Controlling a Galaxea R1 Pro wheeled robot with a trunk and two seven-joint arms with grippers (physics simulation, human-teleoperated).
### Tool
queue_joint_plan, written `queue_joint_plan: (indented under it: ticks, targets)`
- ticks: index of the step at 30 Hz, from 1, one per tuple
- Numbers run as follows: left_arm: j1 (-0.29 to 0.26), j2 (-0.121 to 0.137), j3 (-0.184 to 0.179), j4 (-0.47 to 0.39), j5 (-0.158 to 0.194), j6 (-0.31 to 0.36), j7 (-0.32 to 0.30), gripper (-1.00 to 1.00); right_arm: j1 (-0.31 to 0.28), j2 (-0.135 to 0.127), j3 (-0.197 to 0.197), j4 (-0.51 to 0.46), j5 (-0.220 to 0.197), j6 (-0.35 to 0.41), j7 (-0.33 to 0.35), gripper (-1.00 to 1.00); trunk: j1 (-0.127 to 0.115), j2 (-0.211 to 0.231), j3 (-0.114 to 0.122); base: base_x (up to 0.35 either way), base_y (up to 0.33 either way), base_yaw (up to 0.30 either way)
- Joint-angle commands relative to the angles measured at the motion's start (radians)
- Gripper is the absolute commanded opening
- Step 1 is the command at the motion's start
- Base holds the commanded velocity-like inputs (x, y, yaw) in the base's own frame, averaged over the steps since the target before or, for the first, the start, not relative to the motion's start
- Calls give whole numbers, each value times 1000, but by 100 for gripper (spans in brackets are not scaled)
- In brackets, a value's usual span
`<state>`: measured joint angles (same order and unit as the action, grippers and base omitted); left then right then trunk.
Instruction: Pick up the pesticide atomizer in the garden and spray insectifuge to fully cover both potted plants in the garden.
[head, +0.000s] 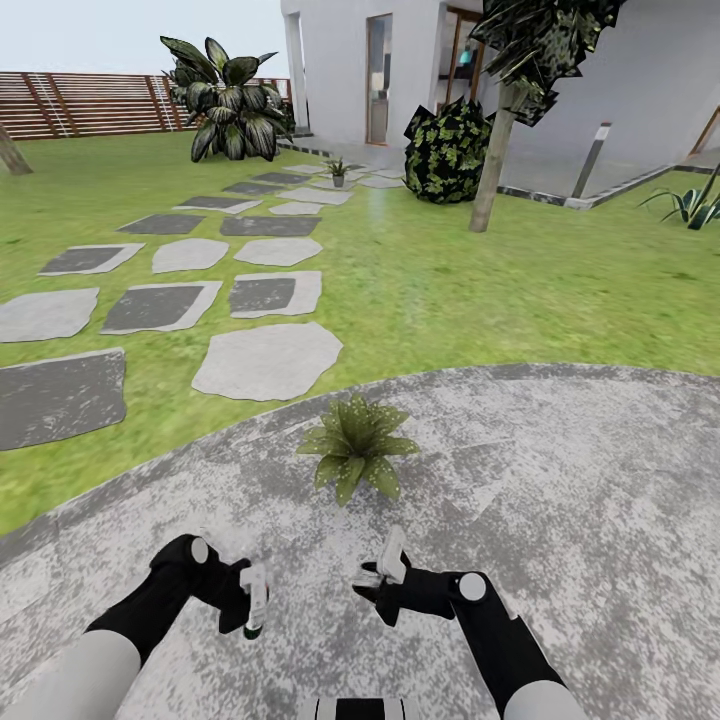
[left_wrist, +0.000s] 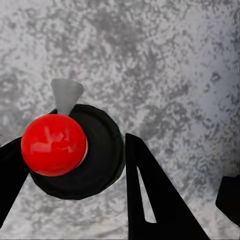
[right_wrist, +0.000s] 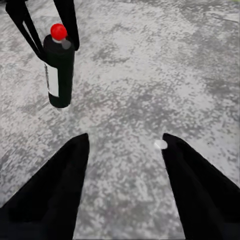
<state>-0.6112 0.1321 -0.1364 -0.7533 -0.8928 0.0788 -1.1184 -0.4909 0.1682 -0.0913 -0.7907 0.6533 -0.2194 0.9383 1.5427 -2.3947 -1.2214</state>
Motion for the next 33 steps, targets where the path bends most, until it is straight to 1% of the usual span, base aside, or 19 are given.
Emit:
queue_joint_plan:
  ticks: [1,3,5,7,8,9,11,12,13,14,15,16,17,18,19,20,23,25,33]
  targets:
    - [10,30,-3,-2,3,9,0,-100,0,0,-7,0,9,-6,5,100,0,0,-1,0,0,0]
    - [18,61,-2,-2,3,12,21,-100,0,-1,-9,0,11,-7,2,100,0,0,-1,0,0,0]
    - [21,76,19,-2,12,17,80,-100,0,-2,-12,5,14,-8,-2,100,0,0,-1,0,0,0]
    - [23,73,112,3,28,18,196,-100,0,-10,-23,8,14,-9,-11,100,0,0,-1,0,0,0]
    - [26,65,184,24,51,16,274,-100,0,-31,-48,13,13,-10,-36,100,0,0,-1,0,0,0]
    - [29,58,234,52,75,14,324,-100,0,-50,-76,22,12,-10,-64,100,0,0,-1,0,0,0]
    - [34,46,382,156,180,8,479,-100,2,-87,-190,92,11,-12,-178,100,0,0,-1,0,0,0]
    - [35,44,421,191,214,5,539,-100,2,-98,-241,128,11,-12,-226,100,0,0,-1,0,0,0]
    - [37,44,470,239,263,-10,638,-100,3,-120,-329,186,11,-15,-302,100,0,0,-1,0,0,0]
    - [44,44,510,282,308,-52,739,-100,3,-142,-419,246,11,-25,-376,100,0,0,-1,0,0,0]
    - [56,43,530,306,336,-93,804,-100,3,-157,-473,285,11,-40,-421,100,0,0,-1,0,0,0]
    - [74,42,545,329,364,-147,875,-100,3,-173,-525,326,11,-69,-466,100,0,0,-1,0,0,0]
    - [100,40,558,359,404,-223,975,-100,4,-196,-591,385,11,-127,-533,100,0,0,-1,0,0,0]
    - [114,36,563,381,429,-262,1031,-100,4,-206,-622,418,11,-164,-577,100,0,0,-1,0,0,0]
    - [130,31,567,420,465,-307,1098,-100,12,-215,-652,463,12,-219,-646,100,0,0,-1,0,0,0]
    - [142,28,570,461,499,-350,1148,-100,32,-221,-667,495,12,-274,-721,100,0,0,-1,0,0,0]
    - [161,22,569,535,542,-466,1195,-100,81,-225,-679,526,13,-383,-876,100,0,0,-1,0,0,0]
    - [166,21,569,560,551,-508,1203,-100,91,-225,-681,533,14,-409,-914,100,0,0,-1,0,0,0]
    - [186,25,571,574,556,-534,1208,-100,97,-223,-682,541,14,-422,-931,100,0,0,-1,0,0,0]
